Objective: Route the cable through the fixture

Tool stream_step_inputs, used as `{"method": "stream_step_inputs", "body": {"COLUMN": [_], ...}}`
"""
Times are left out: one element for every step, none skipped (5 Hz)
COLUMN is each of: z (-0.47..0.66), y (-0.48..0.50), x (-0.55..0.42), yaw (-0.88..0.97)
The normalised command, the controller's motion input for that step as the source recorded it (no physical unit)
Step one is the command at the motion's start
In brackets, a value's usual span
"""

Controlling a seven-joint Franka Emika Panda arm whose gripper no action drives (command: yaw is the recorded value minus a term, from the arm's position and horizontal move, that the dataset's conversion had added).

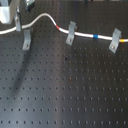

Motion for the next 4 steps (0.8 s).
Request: {"method": "stream_step_inputs", "body": {"z": [0.00,-0.04,-0.06,-0.05], "y": [-0.090,-0.015,0.002,0.000], "x": [-0.065,-0.002,-0.009,0.000], "yaw": [0.37,0.91,0.94,0.95]}}
